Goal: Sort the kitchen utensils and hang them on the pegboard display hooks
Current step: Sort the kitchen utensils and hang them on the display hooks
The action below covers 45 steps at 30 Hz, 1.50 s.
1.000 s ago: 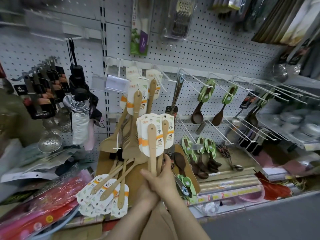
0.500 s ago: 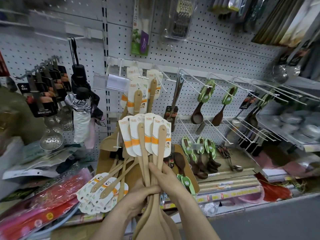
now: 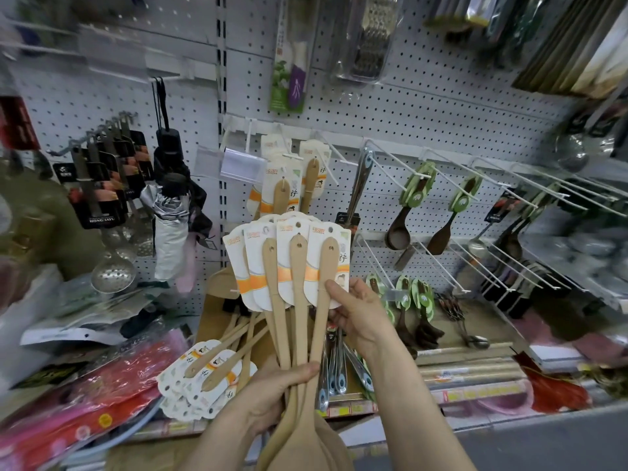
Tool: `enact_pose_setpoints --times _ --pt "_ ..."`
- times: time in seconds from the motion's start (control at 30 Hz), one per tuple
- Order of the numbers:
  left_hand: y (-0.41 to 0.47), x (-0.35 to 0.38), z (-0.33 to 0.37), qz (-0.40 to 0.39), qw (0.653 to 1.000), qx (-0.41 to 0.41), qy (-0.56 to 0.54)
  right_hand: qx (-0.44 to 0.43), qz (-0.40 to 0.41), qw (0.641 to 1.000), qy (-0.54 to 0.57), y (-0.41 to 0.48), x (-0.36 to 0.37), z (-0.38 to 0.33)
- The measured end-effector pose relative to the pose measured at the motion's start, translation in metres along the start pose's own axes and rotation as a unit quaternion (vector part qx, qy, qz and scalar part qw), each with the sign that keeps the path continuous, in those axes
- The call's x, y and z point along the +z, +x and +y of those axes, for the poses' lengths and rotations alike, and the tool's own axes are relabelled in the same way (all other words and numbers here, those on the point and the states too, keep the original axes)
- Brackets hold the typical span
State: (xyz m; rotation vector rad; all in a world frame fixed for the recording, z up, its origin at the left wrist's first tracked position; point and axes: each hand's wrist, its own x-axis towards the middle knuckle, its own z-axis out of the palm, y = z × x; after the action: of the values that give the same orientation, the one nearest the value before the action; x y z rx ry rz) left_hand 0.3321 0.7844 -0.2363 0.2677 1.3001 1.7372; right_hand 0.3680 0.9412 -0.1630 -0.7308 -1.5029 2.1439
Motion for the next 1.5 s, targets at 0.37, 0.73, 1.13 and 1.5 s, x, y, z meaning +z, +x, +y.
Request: enact_pose_setpoints --times 0.37,0.73,1.13,1.5 --pt "0.036 -0.002 0.008 0.139 0.989 0.048 -0.03 -0.068 -0.015 0.997 -0.042 0.063 -0.001 -0.042" --pt "0.086 0.015 0.013 0.214 0.971 0.083 -0.066 -0.15 -0.047 0.977 -0.142 0.138 -0.017 -0.053" --pt "0.11 0.019 0.015 0.312 0.939 0.121 -0.083 -0.167 -0.113 0.973 -0.109 0.158 -0.036 -0.052" --pt "0.097 0.009 0.02 0.325 0.938 0.116 -0.013 -0.178 -0.125 0.971 -0.098 0.115 -0.045 -0.043"
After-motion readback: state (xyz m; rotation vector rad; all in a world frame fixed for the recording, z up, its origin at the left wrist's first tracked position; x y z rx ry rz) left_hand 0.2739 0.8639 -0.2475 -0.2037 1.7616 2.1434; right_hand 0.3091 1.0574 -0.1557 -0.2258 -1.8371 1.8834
